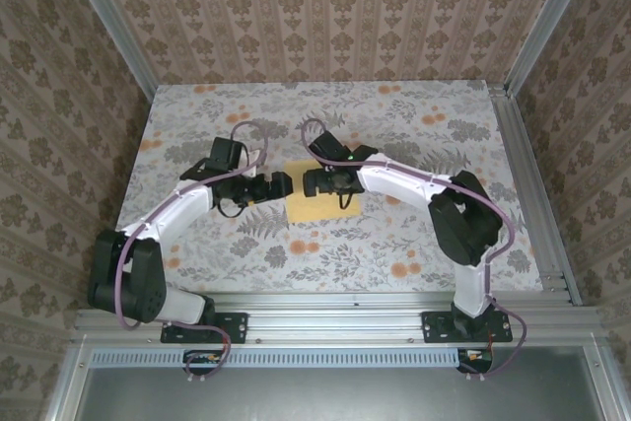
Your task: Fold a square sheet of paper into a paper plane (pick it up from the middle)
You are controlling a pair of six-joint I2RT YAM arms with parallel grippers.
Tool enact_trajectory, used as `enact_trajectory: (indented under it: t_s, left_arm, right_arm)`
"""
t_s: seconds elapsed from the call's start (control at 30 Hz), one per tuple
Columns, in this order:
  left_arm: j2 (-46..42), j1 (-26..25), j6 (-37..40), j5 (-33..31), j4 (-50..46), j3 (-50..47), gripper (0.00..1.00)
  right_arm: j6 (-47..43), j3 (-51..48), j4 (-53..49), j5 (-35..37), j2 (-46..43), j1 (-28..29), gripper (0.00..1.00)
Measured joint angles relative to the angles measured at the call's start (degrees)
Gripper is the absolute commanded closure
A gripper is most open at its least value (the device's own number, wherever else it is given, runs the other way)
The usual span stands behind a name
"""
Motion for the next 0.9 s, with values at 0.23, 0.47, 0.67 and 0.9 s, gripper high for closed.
enact_trajectory:
  t_s: [0.23, 0.47, 0.67, 0.9]
  left_arm:
    - [-0.31, 0.42, 0.26, 0.50, 0.35, -3.50, 0.00]
    - [-1.31, 1.44, 1.07, 0.52, 0.42, -4.66, 0.00]
    - [-1.36, 1.86, 1.95, 0.52, 0.37, -5.95, 0.00]
    - [-1.36, 2.19, 2.54, 0.59, 0.39, -6.10, 0.00]
  right_arm:
    - [0.72, 6.29, -2.56, 2.16, 6.97, 0.00, 0.04]
    - [1.31, 9.38, -3.93, 2.38, 11.61, 0.04, 0.05]
    - [1.95, 13.66, -5.57, 2.47, 15.23, 0.37, 0.08]
    - [1.99, 17.62, -7.34, 2.93, 18.71, 0.42, 0.09]
